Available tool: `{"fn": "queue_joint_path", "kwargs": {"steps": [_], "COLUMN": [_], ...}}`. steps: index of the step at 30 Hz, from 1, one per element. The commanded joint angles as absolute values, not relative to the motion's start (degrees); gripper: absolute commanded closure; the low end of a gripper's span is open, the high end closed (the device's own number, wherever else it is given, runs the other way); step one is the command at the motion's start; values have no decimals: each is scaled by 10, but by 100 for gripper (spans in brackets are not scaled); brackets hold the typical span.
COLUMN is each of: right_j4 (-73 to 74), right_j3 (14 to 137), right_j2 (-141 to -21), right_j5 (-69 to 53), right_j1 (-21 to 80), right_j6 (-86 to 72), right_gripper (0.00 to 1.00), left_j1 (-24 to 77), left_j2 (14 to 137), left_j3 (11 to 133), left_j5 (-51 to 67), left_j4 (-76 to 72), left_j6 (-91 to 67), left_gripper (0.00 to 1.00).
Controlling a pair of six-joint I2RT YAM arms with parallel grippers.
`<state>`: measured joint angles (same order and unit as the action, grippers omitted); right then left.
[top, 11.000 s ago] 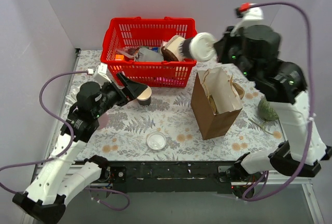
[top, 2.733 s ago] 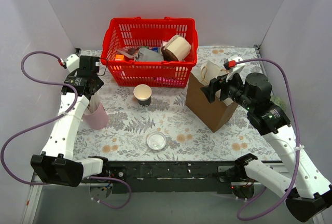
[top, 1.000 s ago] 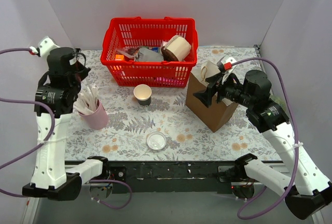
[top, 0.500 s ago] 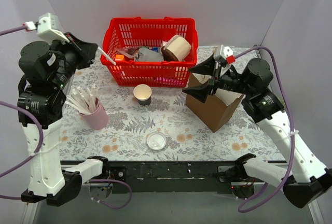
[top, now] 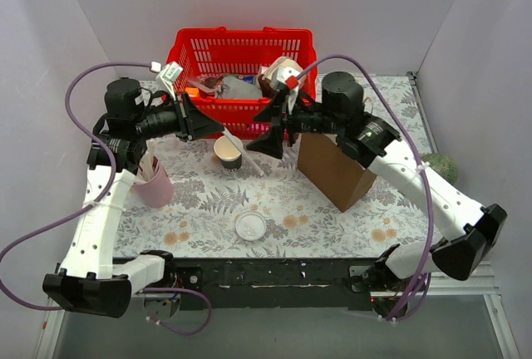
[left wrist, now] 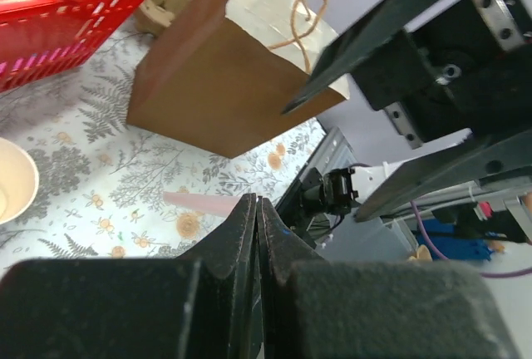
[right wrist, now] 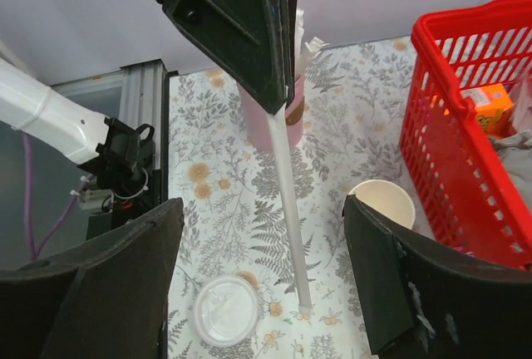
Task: Pack the takeout coffee
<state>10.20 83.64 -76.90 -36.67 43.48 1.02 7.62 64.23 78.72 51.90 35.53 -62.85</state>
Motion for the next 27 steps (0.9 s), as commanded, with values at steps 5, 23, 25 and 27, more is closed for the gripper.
{"fn": "queue_joint_path", "kwargs": {"steps": [5,23,25,27], "right_j4": [187,174,192,213], "right_j3": [939,925,925,929], "right_j2": [-866,-857,-840,-816], "right_j5": [-304,-283,-224,-116], "right_j1": [475,500,500,497], "right_j6": [-19,-48,-47,-53], "right_gripper": [18,99,99,99], "left_j1": [77,79,79,79], "left_j2": [599,602,585,567], "left_j3": [762,751,756,750], "left_j5": [599,498,442,376], "left_j4": [287,280,280,276], "left_j6": [-642,-671,-682,-695], "left_gripper": [100,2,2,2]}}
